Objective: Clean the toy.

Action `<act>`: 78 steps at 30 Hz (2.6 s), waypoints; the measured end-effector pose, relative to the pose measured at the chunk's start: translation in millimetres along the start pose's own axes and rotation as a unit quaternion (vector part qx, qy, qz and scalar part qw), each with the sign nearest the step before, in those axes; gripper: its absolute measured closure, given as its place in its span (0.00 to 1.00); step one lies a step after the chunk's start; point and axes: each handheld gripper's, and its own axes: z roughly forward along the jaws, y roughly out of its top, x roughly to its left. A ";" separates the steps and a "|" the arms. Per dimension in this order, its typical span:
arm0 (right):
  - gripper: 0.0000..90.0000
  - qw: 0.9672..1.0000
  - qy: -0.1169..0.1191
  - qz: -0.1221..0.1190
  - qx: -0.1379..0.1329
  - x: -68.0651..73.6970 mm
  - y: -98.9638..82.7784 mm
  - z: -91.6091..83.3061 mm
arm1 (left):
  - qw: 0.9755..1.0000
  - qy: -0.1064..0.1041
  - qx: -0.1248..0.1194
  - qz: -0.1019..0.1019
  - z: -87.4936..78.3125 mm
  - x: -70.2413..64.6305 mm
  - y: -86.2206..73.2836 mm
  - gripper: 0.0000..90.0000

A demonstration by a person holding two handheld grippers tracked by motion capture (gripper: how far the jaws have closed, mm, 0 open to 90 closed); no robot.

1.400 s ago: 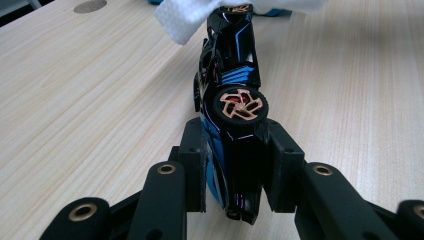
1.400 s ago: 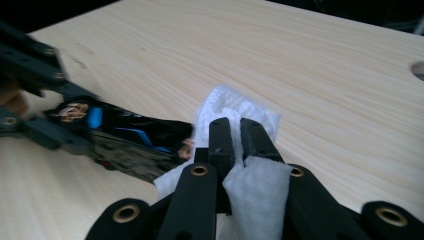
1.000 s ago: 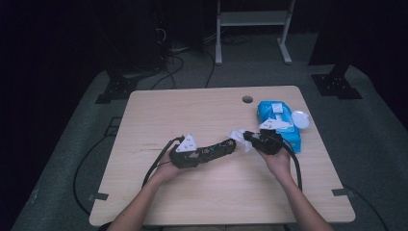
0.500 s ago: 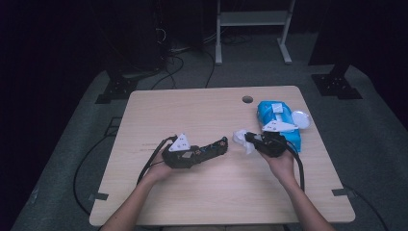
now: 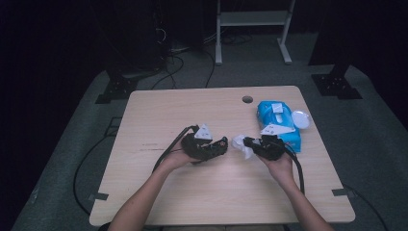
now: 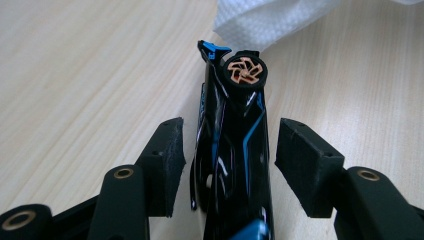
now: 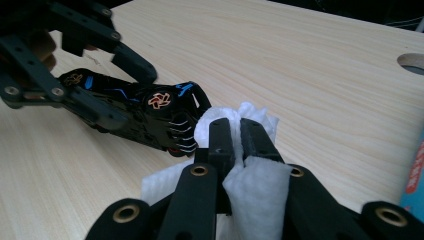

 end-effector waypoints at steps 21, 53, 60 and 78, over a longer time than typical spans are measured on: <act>0.92 0.999 0.044 0.020 -0.016 0.9 -0.4 5.5 | 0.998 -0.004 0.056 0.014 13.3 -6.4 26.8 0.63; 0.90 0.987 0.139 -0.012 -0.084 45.3 32.2 -7.0 | 0.991 -0.022 -0.130 0.009 -28.0 -31.1 2.0 0.63; 0.93 0.991 0.109 -0.007 -0.073 33.6 31.3 -11.5 | 0.990 -0.023 -0.136 0.009 -28.7 -30.8 -0.7 0.63; 0.93 0.995 0.070 -0.040 -0.058 40.7 34.1 -11.6 | 0.990 -0.021 -0.136 0.017 -29.7 -33.2 0.8 0.63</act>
